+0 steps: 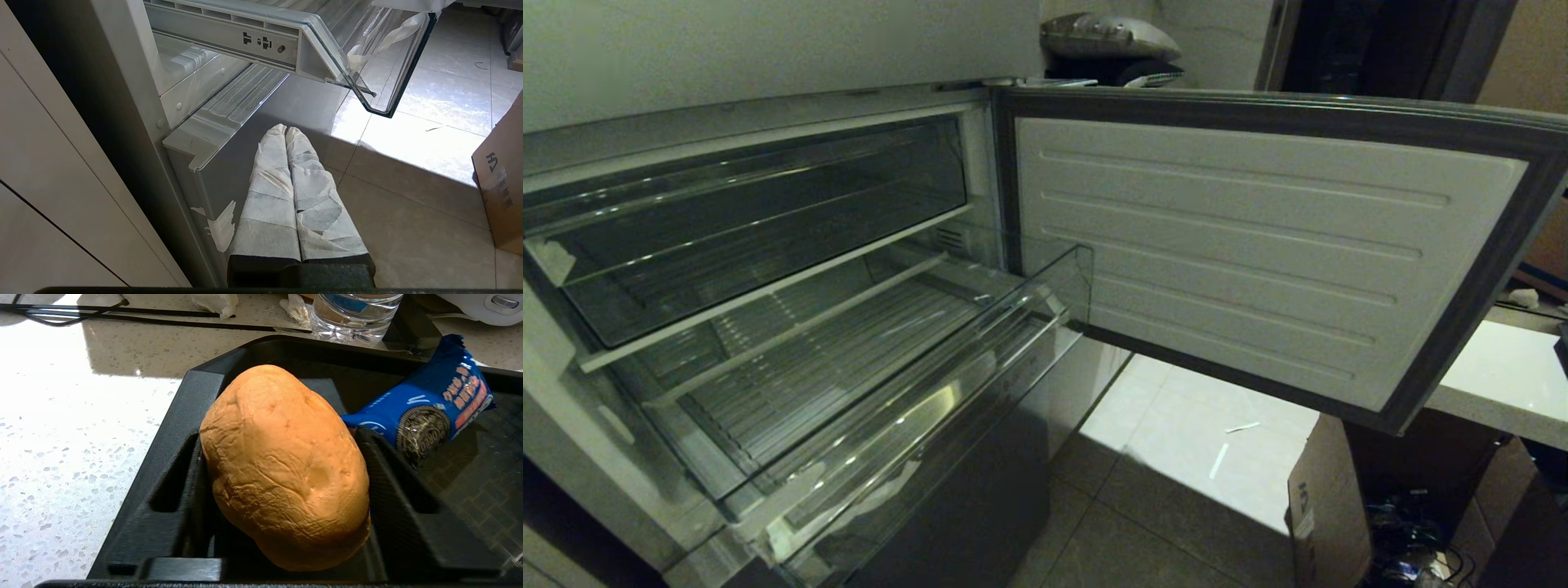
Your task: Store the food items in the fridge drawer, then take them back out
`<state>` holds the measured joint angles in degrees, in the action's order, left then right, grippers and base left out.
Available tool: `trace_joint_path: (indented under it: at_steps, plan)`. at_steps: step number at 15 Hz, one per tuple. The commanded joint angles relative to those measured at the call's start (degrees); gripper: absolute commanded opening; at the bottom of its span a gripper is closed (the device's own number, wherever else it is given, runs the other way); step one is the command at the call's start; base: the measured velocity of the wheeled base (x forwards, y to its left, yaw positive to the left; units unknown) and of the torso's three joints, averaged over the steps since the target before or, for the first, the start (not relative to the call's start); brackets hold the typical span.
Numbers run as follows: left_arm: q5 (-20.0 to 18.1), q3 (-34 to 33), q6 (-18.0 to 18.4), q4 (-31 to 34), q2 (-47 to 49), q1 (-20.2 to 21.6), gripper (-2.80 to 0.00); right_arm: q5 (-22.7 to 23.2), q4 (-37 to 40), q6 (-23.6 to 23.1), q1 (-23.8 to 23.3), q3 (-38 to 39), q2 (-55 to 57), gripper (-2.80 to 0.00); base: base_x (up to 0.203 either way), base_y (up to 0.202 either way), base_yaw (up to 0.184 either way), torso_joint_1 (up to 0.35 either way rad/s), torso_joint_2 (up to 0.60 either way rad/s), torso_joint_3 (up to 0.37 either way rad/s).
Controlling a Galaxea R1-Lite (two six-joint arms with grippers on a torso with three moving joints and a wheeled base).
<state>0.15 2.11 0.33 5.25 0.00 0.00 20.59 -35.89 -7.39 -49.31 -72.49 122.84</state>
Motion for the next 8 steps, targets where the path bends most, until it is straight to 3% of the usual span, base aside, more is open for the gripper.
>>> trace_joint_path:
  at_steps: [1, 8]
  plan:
    - [0.02, 0.00, 0.02, 0.02, 0.00, 0.00, -2.80, 0.15, -0.23, -0.08, 0.00, -0.48, -0.06, -2.80, 0.000, 0.000, 0.000, 0.000, 0.00, 0.000]
    - [0.02, 0.00, 0.02, 0.02, 0.00, 0.00, -2.80, 0.07, 0.38, -0.08, 0.01, 1.57, -3.37, -2.80, 0.000, 0.000, 0.000, 0.000, 0.00, 0.000]
